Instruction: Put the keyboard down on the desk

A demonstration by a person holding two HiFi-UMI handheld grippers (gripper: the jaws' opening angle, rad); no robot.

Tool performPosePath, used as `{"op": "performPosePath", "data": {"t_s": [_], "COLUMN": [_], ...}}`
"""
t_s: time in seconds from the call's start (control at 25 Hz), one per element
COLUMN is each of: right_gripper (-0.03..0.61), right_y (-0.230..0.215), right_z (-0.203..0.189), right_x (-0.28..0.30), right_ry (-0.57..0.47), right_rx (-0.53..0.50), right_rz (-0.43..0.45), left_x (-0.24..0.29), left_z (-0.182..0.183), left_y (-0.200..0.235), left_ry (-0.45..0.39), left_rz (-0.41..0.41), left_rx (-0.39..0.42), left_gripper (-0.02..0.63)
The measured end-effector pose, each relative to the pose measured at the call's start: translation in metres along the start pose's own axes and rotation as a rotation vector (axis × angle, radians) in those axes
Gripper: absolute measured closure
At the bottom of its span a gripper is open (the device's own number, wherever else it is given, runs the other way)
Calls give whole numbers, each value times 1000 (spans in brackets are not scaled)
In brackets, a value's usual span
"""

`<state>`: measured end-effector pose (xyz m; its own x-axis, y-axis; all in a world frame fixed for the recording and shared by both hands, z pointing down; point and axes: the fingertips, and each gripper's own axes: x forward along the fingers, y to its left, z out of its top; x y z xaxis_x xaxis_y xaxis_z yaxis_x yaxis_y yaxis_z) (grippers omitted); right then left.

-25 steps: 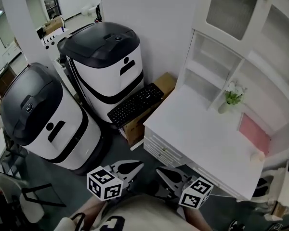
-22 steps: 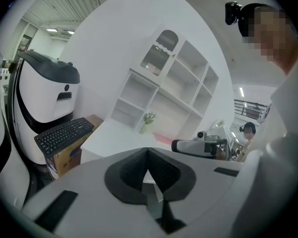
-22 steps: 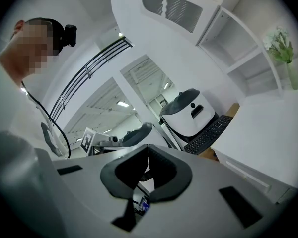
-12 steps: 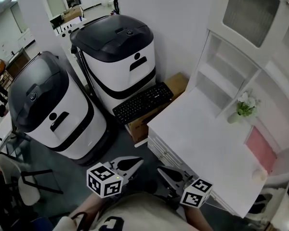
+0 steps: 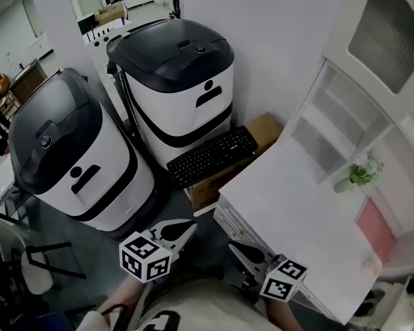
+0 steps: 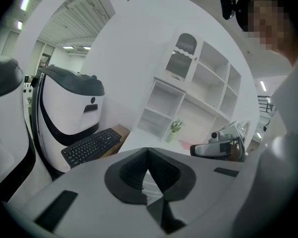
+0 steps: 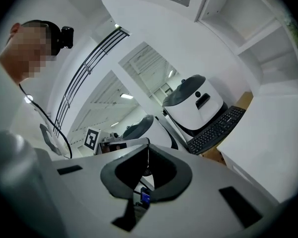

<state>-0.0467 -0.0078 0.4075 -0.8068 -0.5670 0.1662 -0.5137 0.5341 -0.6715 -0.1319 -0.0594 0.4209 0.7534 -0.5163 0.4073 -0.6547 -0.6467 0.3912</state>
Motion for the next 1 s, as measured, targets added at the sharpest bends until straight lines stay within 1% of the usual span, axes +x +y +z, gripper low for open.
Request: {"op": "performPosePath", "data": {"t_s": [0.12, 0.28, 0.36, 0.48, 0.56, 0.68, 0.84, 1.0], "right_gripper": [554, 554, 554, 554, 554, 554, 554, 554], "right_y": [-11, -20, -21, -21, -21, -23, -25, -28], "right_z": [6, 6, 8, 11, 14, 17, 20, 23], "right_x": [16, 55, 74, 101, 116, 135, 155, 172], "right_ry": [-9, 54, 82, 119, 134, 151, 166, 167], "right_rx": [35, 42, 33, 24, 25, 30, 42, 68], "right_rz": [-42, -57, -63, -65, -65, -72, -86, -95], "left_x": [7, 13, 13, 12, 11, 13, 22, 35], "left_z": [2, 9, 8, 10, 10, 5, -2, -8], "left_y": [25, 72, 99, 141, 163, 189, 218, 239], "left_ry": [22, 26, 37, 54, 56, 66, 87, 121], "left_rz": [-15, -5, 23, 107, 132, 131, 100, 66], "left_rx": [-3, -41, -64, -66, -78, -123, -191, -220], "left_gripper": [601, 601, 601, 601, 601, 601, 600, 600]}}
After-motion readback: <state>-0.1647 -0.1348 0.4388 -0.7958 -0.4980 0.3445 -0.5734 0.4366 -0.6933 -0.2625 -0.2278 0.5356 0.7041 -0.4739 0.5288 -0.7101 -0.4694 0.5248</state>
